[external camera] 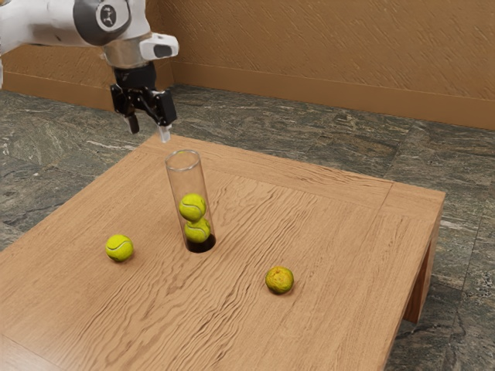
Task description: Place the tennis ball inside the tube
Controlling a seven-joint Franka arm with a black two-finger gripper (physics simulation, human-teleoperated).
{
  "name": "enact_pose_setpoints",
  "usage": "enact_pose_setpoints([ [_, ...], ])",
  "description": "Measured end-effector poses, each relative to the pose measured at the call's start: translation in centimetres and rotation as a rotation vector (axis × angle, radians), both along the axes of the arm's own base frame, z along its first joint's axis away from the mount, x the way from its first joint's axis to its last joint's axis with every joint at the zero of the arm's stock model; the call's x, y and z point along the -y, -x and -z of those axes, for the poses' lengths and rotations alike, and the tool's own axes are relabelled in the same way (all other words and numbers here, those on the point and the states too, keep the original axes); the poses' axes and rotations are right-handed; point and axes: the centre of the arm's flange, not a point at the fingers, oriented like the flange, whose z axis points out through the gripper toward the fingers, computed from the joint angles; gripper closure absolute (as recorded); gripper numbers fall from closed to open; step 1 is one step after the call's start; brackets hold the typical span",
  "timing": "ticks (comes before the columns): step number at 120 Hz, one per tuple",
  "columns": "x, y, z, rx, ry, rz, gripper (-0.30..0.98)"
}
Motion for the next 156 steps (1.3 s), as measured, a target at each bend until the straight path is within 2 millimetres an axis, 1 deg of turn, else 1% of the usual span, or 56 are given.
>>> enact_pose_setpoints([
  [9,0.9,0.0,0.2,0.016,0.0,0.021,0.02],
  [12,1.0,0.3,0.3,0.018,0.001,0.027,0.02],
  [17,0.4,1.1,0.4,0.017,0.002,0.023,0.02],
  [20,-0.3,2.1,0.5,0.014,0.008,0.015,0.02],
  [25,-1.7,4.2,1.1,0.002,0.027,-0.002,0.02],
  [29,-3.0,5.9,2.4,-0.019,0.042,-0.021,0.02],
  [34,-5.7,7.5,4.4,-0.051,0.051,-0.07,0.02],
  [38,-8.5,8.5,5.7,-0.067,0.053,-0.123,0.02],
  [41,-10.2,9.1,6.5,-0.073,0.053,-0.155,0.02],
  [47,-12.2,9.7,8.6,-0.092,0.047,-0.198,0.02],
  [51,-13.1,9.5,10.4,-0.108,0.038,-0.216,0.02],
  [58,-14.2,8.6,13.3,-0.13,0.017,-0.236,0.02],
  [74,-15.9,6.9,17.7,-0.145,-0.014,-0.261,0.02],
  [84,-16.0,6.0,20.6,-0.157,-0.024,-0.263,0.02],
  [95,-15.6,5.1,23.2,-0.151,-0.021,-0.267,0.02],
  [107,-15.7,4.3,26.3,-0.146,-0.002,-0.287,0.02],
  [117,-15.8,4.1,27.7,-0.136,0.007,-0.294,0.02],
  [124,-15.8,4.3,28.5,-0.137,0.012,-0.297,0.02],
  [156,-16.2,3.7,31.3,-0.128,0.003,-0.292,0.02],
])
